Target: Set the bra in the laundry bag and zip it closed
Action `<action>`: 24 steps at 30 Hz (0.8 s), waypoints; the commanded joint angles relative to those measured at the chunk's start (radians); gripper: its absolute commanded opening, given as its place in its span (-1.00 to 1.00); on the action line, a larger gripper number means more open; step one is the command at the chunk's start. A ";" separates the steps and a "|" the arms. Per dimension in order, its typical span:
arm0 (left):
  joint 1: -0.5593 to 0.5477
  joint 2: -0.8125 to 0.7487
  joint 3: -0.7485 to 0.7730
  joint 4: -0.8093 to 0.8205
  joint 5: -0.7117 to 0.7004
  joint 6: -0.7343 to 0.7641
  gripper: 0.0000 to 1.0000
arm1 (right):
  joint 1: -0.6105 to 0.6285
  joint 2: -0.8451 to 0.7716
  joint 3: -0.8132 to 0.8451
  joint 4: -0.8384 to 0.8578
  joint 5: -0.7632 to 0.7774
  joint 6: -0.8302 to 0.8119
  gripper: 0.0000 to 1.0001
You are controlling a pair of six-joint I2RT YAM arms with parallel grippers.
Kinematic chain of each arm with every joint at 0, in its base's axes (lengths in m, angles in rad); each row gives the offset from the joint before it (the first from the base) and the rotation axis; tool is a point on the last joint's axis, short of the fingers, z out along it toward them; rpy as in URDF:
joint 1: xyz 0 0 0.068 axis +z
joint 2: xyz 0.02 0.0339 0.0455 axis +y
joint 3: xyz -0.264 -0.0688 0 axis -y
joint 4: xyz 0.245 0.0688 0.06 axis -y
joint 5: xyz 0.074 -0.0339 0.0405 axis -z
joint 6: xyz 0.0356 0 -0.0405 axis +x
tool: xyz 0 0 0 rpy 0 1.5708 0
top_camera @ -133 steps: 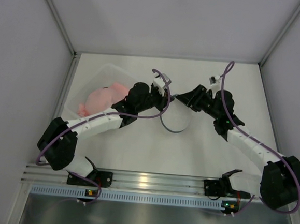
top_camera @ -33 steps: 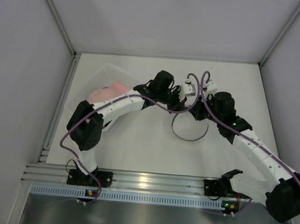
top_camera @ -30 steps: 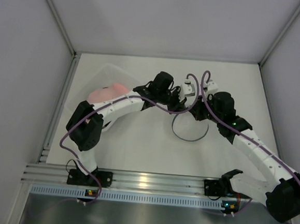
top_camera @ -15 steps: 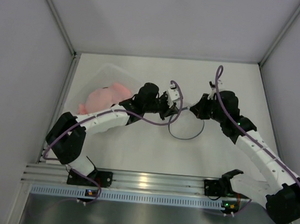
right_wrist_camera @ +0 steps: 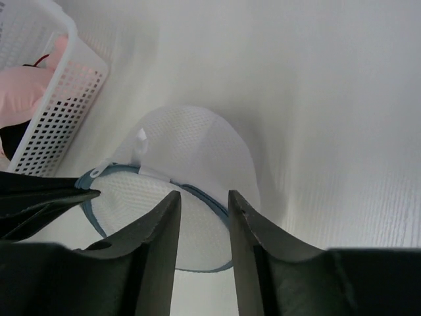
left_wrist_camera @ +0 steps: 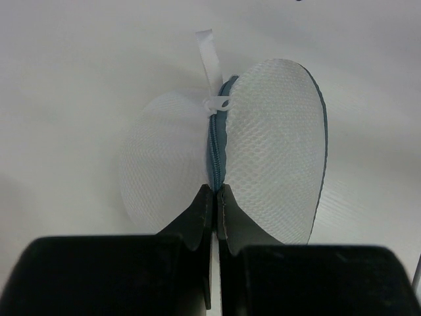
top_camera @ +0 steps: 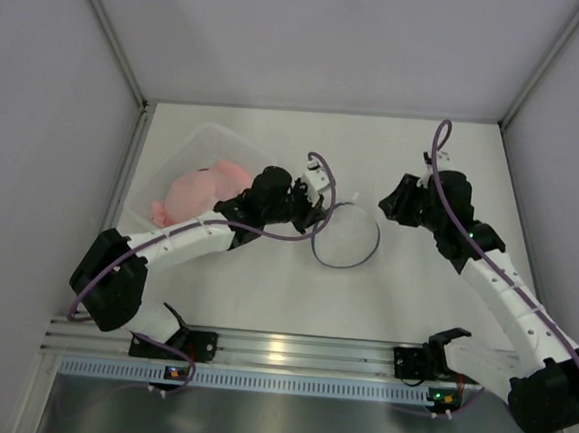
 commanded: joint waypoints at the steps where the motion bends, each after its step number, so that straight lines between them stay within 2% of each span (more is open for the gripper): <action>1: 0.002 -0.043 0.047 0.051 -0.112 -0.105 -1.00 | -0.009 0.000 0.117 -0.019 -0.036 -0.003 -0.24; 2: 0.008 -0.045 0.059 0.054 -0.193 -0.134 -1.00 | -0.012 0.004 0.149 -0.033 -0.036 -0.006 0.02; 4: 0.025 -0.048 0.110 0.055 -0.218 -0.229 -1.00 | -0.026 0.003 0.174 -0.065 -0.035 -0.006 0.25; 5: 0.060 -0.048 0.131 0.052 -0.221 -0.264 -1.00 | -0.034 -0.002 0.189 -0.070 -0.032 -0.003 0.86; 6: 0.078 -0.047 0.178 0.048 -0.244 -0.306 -1.00 | -0.052 -0.005 0.197 -0.082 -0.027 0.002 0.98; 8: 0.135 -0.030 0.235 0.023 -0.256 -0.439 -1.00 | -0.075 -0.012 0.212 -0.100 -0.019 0.017 0.99; 12: 0.268 0.039 0.369 0.034 -0.160 -0.695 -1.00 | -0.155 -0.009 0.215 -0.103 -0.016 0.039 0.99; 13: 0.288 0.074 0.384 0.049 -0.152 -0.796 -1.00 | -0.167 -0.005 0.215 -0.105 -0.025 0.046 0.99; 16: 0.370 0.154 0.440 0.142 -0.091 -0.961 -1.00 | -0.198 0.009 0.200 -0.071 -0.061 0.059 0.99; 19: 0.390 0.228 0.544 0.212 -0.005 -1.036 -1.00 | -0.203 0.005 0.153 0.059 -0.102 0.082 0.99; 21: 0.378 0.265 0.572 0.224 0.000 -1.044 -1.00 | -0.203 0.001 0.122 0.125 -0.114 0.121 0.99; 24: 0.371 0.350 0.581 0.290 0.040 -1.142 -1.00 | -0.206 0.026 0.083 0.267 -0.142 0.218 0.99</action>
